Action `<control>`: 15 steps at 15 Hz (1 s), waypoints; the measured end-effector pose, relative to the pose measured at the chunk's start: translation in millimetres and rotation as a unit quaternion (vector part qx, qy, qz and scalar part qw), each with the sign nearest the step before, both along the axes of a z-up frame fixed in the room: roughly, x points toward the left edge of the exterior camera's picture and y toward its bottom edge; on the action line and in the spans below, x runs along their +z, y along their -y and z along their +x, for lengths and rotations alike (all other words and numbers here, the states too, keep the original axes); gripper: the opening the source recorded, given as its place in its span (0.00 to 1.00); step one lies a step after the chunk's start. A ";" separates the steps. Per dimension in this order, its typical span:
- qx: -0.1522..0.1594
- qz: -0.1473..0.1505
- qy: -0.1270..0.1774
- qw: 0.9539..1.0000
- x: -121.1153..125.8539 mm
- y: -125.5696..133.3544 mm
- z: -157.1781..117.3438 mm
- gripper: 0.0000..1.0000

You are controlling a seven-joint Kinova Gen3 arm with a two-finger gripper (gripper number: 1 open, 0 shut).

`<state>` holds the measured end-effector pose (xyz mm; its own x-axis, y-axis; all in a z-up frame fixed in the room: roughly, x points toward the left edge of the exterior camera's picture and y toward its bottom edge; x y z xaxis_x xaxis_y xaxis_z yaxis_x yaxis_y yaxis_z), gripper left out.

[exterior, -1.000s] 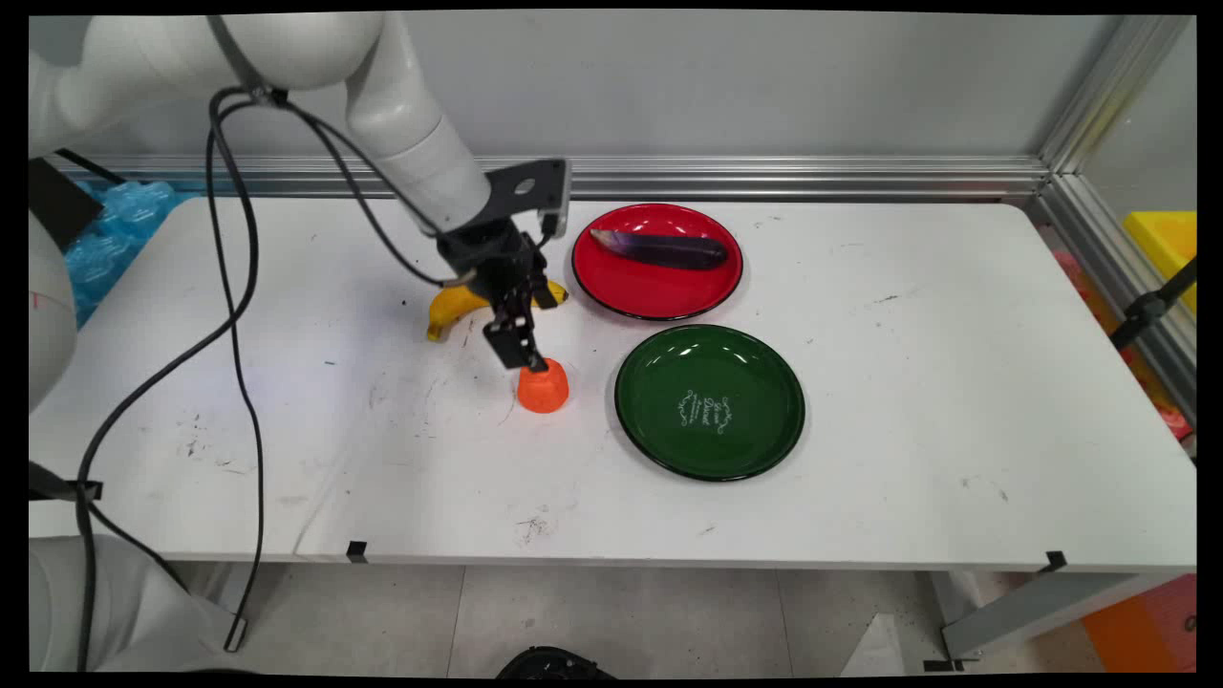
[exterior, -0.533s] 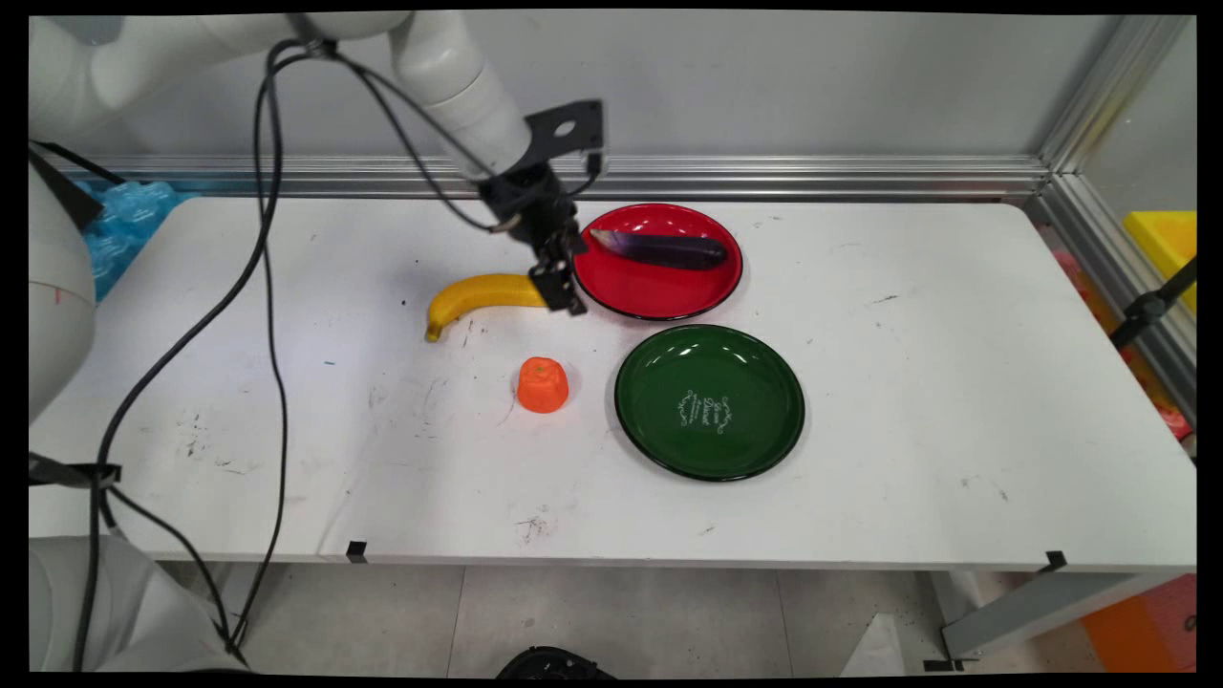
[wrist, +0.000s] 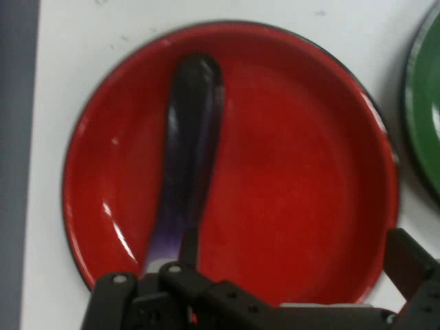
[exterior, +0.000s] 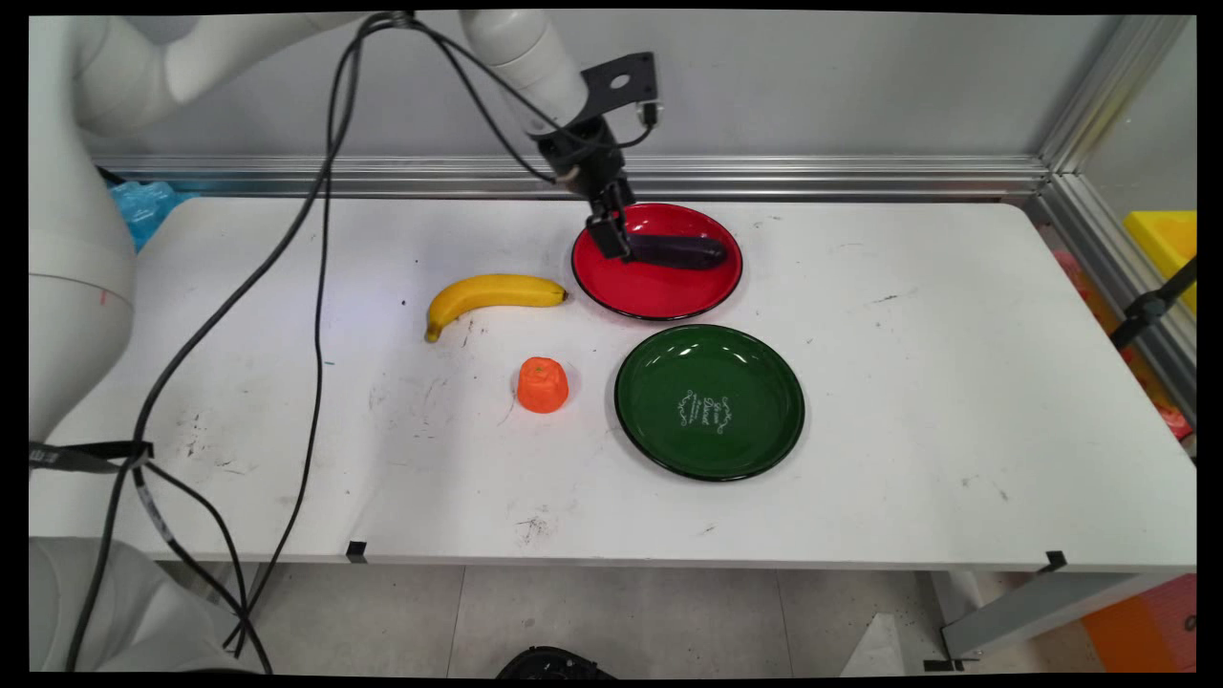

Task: Pick up the eggplant from the red plate

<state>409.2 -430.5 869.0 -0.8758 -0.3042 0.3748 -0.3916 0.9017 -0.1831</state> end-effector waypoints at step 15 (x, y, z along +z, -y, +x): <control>-0.019 0.001 -0.011 1.000 -56.6 86.9 -5.7 1.00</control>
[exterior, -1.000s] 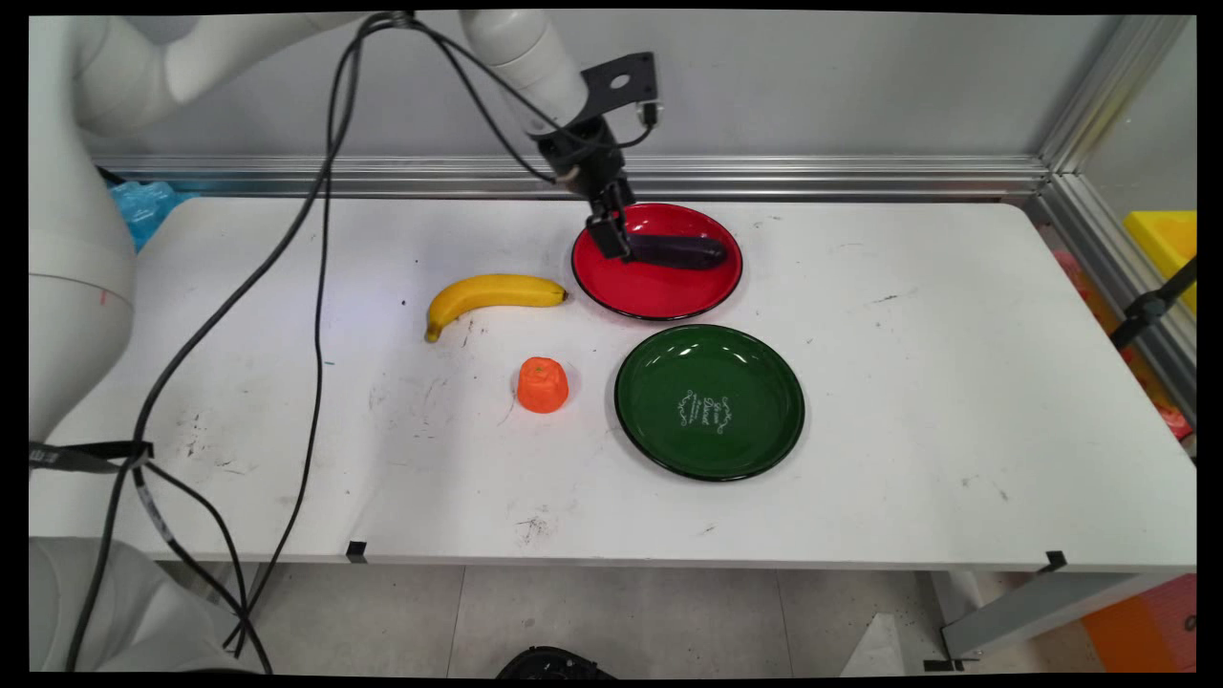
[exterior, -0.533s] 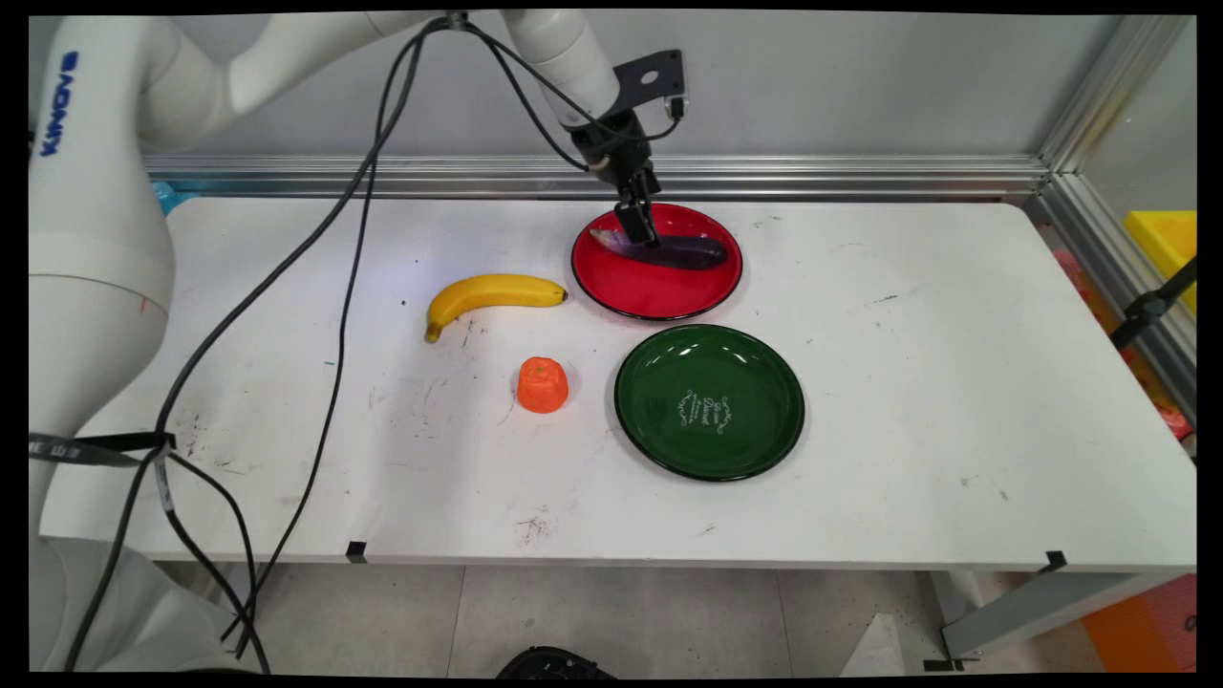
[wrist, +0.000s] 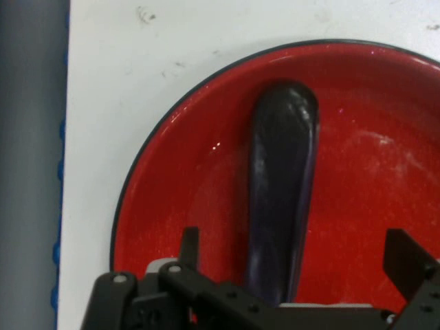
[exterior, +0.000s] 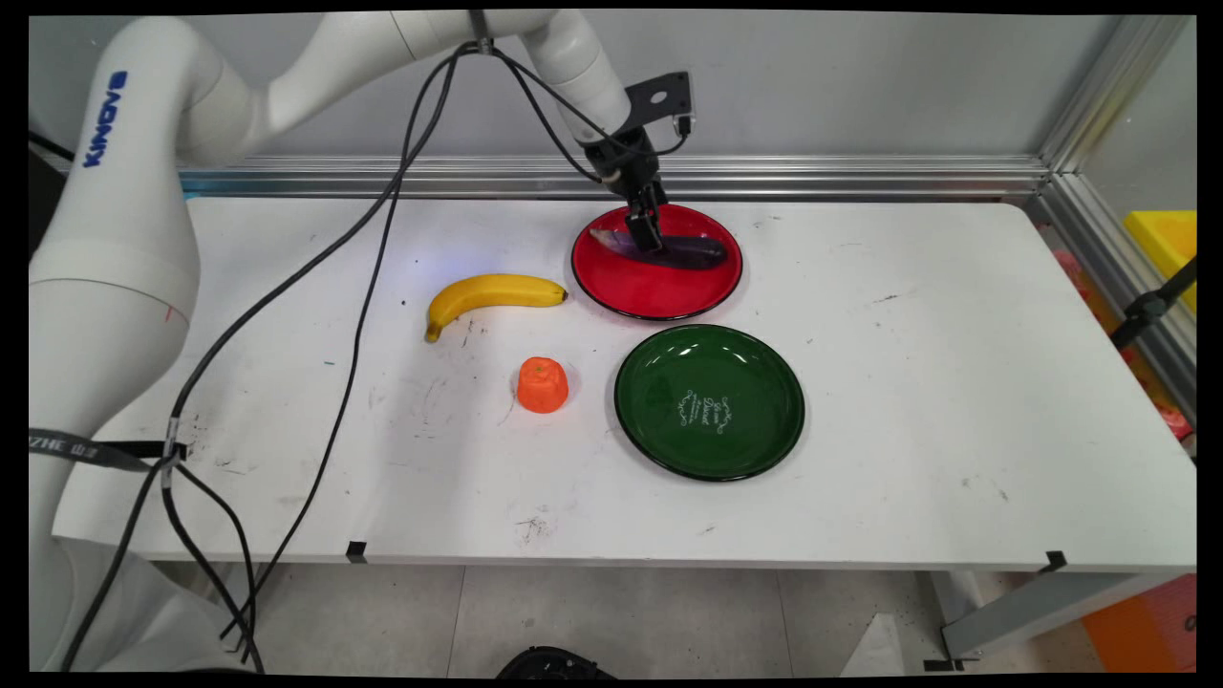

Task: Pick up the eggplant from the red plate

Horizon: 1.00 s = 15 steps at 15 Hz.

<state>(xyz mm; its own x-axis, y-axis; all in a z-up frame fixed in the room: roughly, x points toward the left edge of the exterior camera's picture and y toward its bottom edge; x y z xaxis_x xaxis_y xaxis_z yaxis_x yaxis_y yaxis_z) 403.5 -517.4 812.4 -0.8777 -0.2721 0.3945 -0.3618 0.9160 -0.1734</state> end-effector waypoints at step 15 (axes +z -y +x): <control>-0.001 0.014 -0.010 1.000 -40.4 14.6 -1.8 1.00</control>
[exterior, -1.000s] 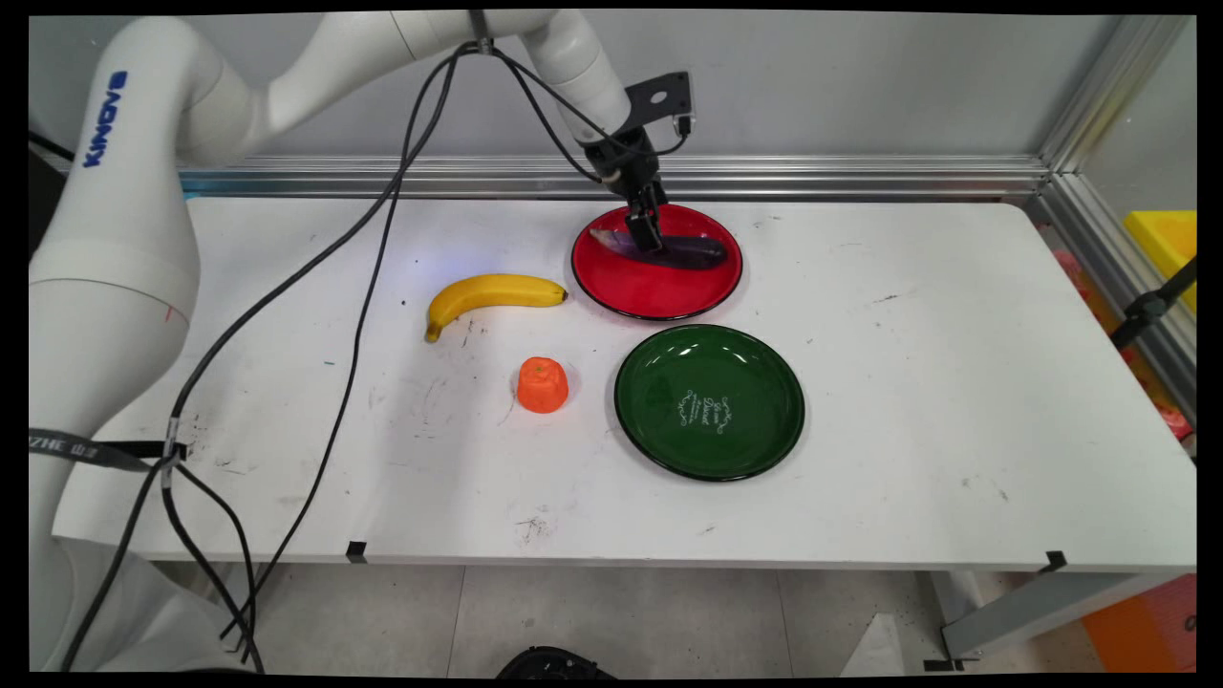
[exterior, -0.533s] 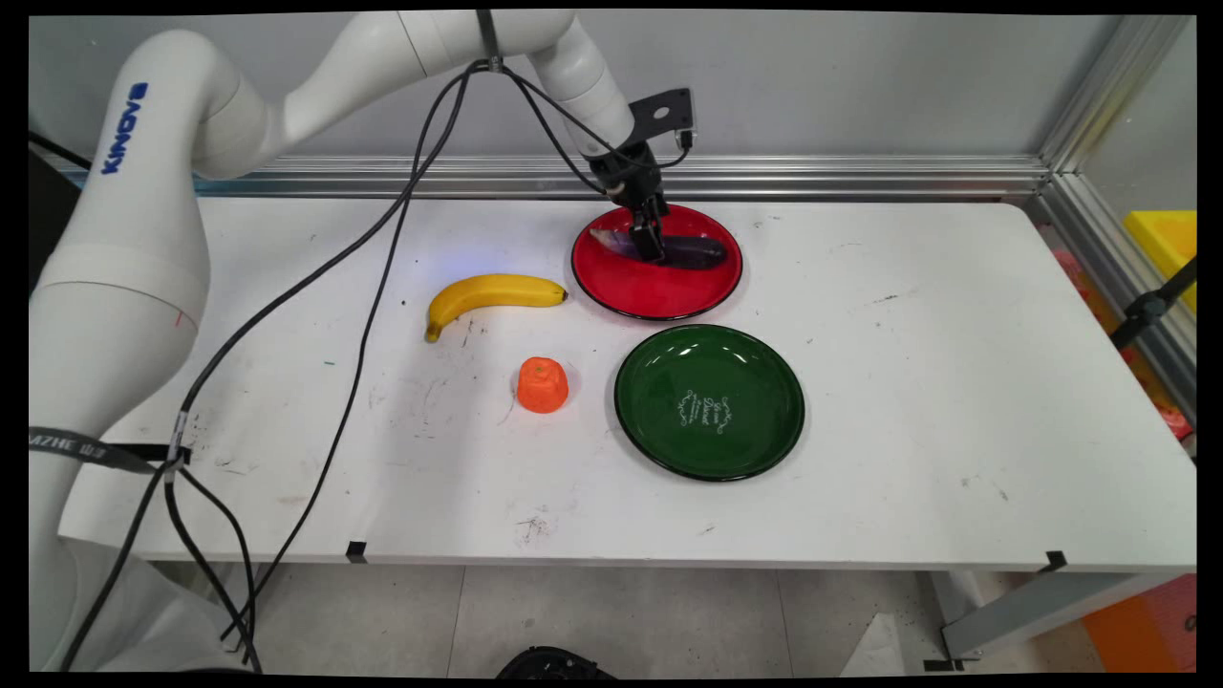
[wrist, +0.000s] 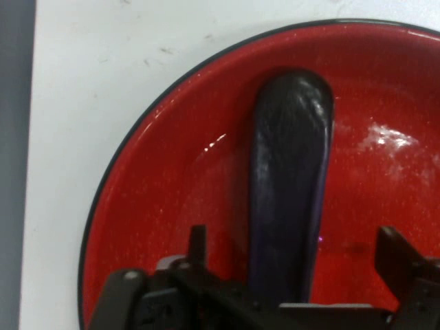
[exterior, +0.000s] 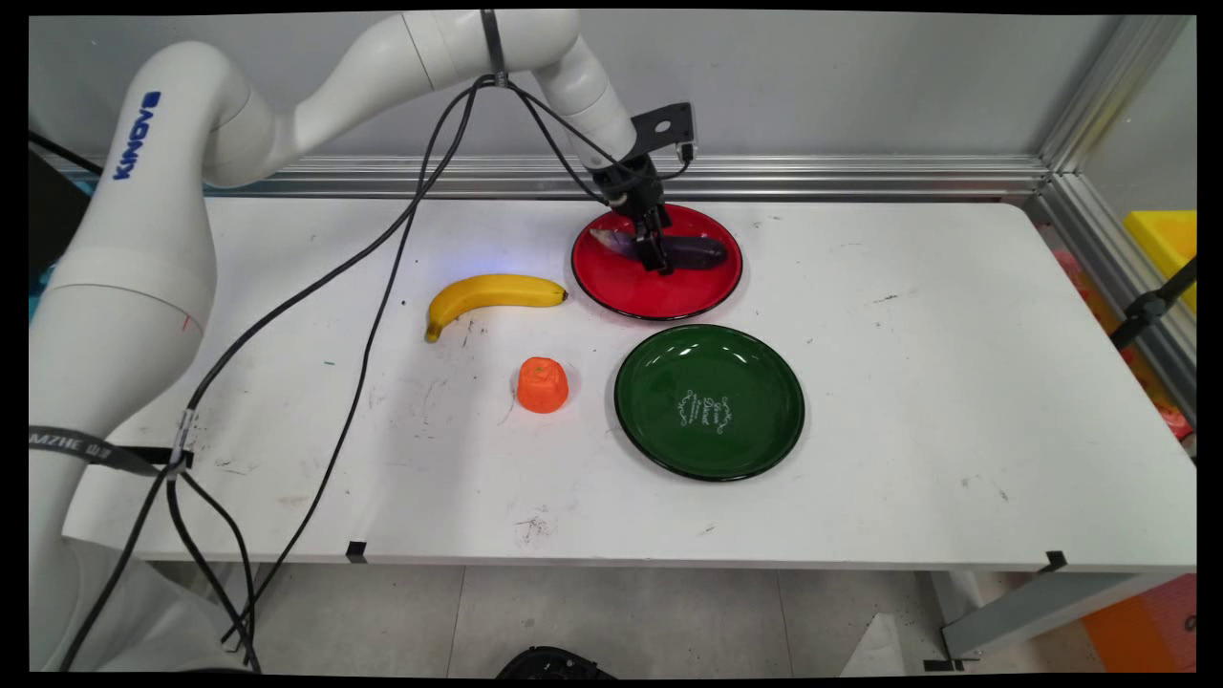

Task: Pick up the eggplant from the red plate, then place the picked object on the table

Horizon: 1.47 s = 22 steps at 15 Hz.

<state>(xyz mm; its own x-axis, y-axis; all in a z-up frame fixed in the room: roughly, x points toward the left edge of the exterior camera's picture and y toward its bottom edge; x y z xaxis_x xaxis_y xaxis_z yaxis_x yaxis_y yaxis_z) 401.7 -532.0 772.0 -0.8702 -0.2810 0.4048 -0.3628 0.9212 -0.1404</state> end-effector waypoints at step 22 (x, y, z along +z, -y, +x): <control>0.018 -0.024 0.003 1.000 54.9 -39.5 -21.7 0.00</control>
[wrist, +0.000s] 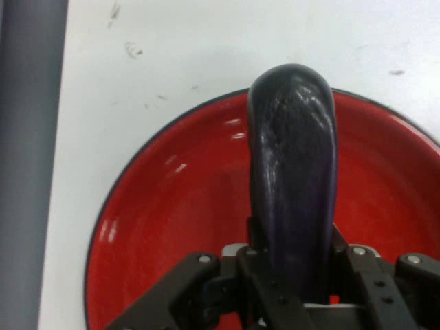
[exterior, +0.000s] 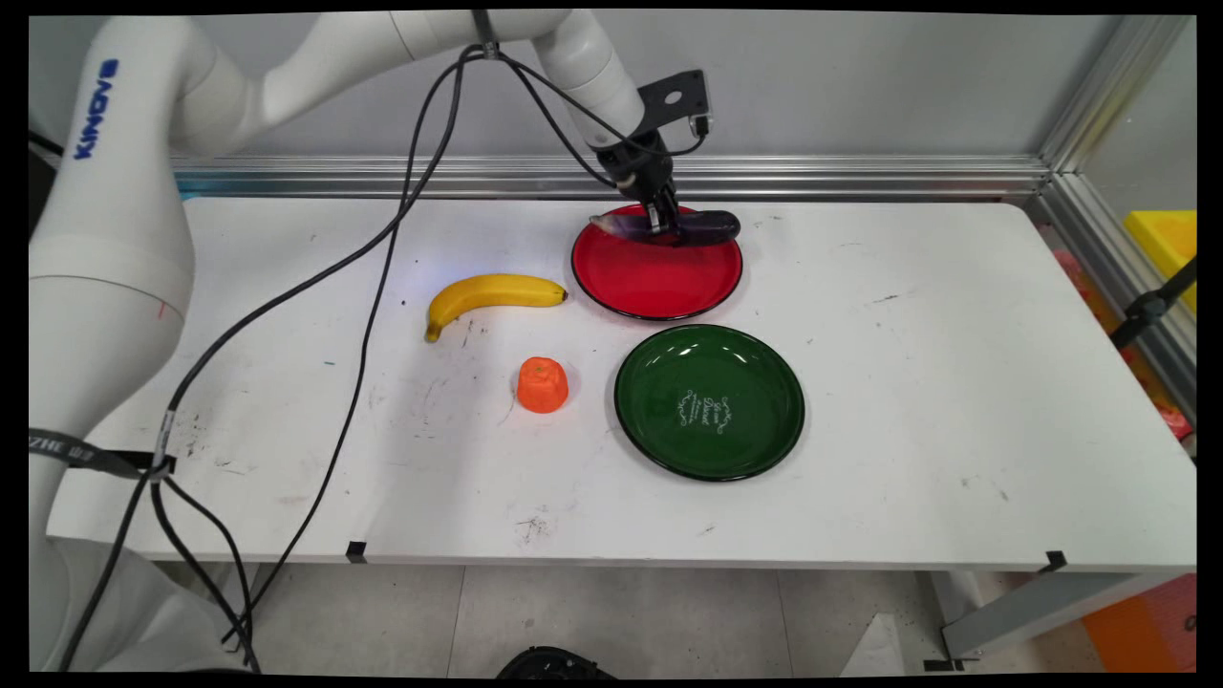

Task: Place the picked object on the table

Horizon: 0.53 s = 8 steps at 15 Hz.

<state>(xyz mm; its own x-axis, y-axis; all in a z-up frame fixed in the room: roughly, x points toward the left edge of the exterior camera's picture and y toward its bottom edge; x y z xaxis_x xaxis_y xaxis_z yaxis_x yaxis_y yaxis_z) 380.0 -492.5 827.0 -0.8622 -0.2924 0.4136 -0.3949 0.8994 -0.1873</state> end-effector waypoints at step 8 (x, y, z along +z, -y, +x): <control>0.026 0.016 0.010 0.999 27.9 -77.5 -2.4 0.00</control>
